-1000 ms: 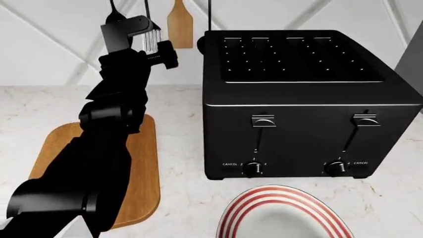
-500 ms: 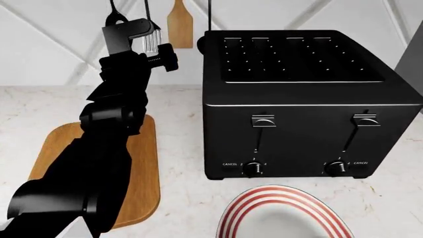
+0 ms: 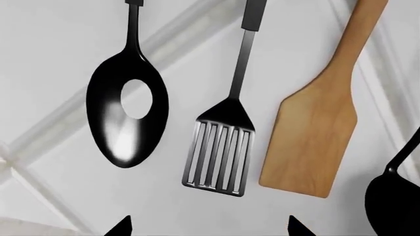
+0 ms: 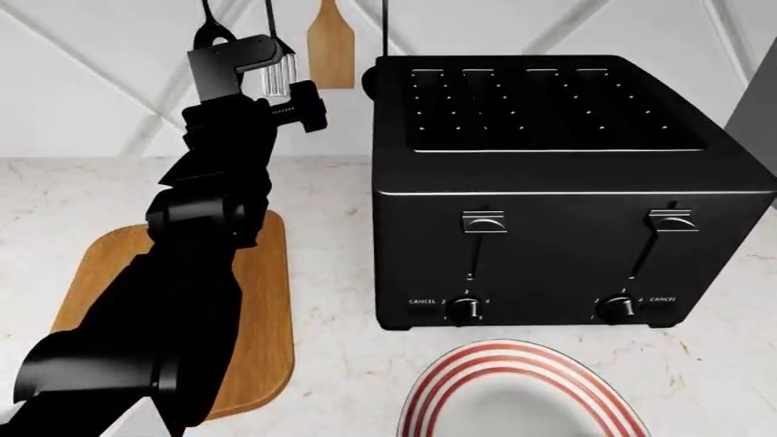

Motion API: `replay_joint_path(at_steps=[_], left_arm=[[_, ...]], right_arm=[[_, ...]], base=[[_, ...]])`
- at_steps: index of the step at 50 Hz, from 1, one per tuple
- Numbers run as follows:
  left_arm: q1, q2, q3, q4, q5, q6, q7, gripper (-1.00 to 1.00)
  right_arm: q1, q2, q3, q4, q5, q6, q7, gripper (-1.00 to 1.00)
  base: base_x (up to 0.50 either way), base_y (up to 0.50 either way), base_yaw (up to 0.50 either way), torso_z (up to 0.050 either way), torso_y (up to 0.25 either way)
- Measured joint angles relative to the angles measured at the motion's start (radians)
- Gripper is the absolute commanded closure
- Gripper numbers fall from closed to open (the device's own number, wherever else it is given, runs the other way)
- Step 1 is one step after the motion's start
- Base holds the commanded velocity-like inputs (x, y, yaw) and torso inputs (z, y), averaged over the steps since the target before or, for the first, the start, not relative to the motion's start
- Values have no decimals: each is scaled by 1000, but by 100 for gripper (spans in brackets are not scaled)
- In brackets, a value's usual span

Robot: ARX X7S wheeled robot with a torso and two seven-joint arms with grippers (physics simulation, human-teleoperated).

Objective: Pick the steak from the plate and place it on the cutting board. Then pick the condiment bottle from the cabinet and place it next to the cutting board.

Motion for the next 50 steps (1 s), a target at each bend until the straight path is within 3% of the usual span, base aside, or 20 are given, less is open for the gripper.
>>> replay_joint_path(at_steps=[48, 49, 50], left_arm=[[0, 0, -46, 0, 30, -5, 18, -100], [1, 0, -46, 0, 30, -5, 18, -100], [1, 0, -47, 0, 31, -5, 18, -100]], right_arm=[[-137, -14, 3, 210, -112, -32, -100, -100], [-136, -15, 0, 211, -116, -32, -101, 100], [-135, -17, -3, 212, -120, -31, -101, 100]], base=[[0, 0, 0, 0, 0], [0, 0, 0, 0, 0], [0, 0, 0, 0, 0]])
